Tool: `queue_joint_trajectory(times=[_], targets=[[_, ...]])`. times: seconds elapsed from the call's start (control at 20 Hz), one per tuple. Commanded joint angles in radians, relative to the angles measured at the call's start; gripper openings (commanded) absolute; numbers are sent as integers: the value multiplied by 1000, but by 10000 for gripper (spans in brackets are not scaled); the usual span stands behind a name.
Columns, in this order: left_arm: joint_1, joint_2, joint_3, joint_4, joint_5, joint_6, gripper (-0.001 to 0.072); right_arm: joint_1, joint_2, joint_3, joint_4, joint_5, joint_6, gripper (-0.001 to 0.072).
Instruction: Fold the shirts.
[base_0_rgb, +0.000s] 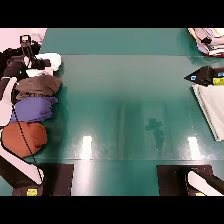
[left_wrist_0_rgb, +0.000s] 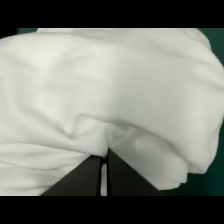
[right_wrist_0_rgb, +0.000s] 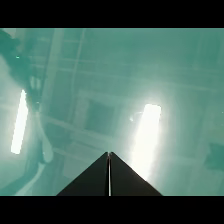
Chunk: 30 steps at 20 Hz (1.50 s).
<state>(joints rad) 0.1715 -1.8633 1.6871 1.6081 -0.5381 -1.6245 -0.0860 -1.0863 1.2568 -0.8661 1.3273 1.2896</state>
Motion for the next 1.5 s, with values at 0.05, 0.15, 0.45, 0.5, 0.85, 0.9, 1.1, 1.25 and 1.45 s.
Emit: queue_joint_trajectory(times=[0.05,0.15,0.45,0.5,0.85,0.9,1.1,1.25,1.45], targets=[[-15,99,124,-21,-130,5,24,1,1,11,11,-53,0,15],[-50,224,171,-21,-171,42,24,1,1,71,19,-93,1,15],[-290,661,193,16,-373,114,23,1,1,330,24,-150,-5,15],[-346,707,193,16,-428,114,23,1,1,360,26,-150,-20,15],[-795,696,40,-3,-679,-1,24,1,1,443,32,-117,-26,15],[-851,676,-22,-31,-649,0,25,1,1,443,33,-105,-26,15],[-952,573,-167,-115,-543,1,509,1,1,443,33,-52,-26,15],[-882,578,-164,-72,-605,-3,498,1,1,443,33,-11,-26,15],[-730,624,-234,-97,-756,-52,498,1,1,443,33,3,-26,15]])
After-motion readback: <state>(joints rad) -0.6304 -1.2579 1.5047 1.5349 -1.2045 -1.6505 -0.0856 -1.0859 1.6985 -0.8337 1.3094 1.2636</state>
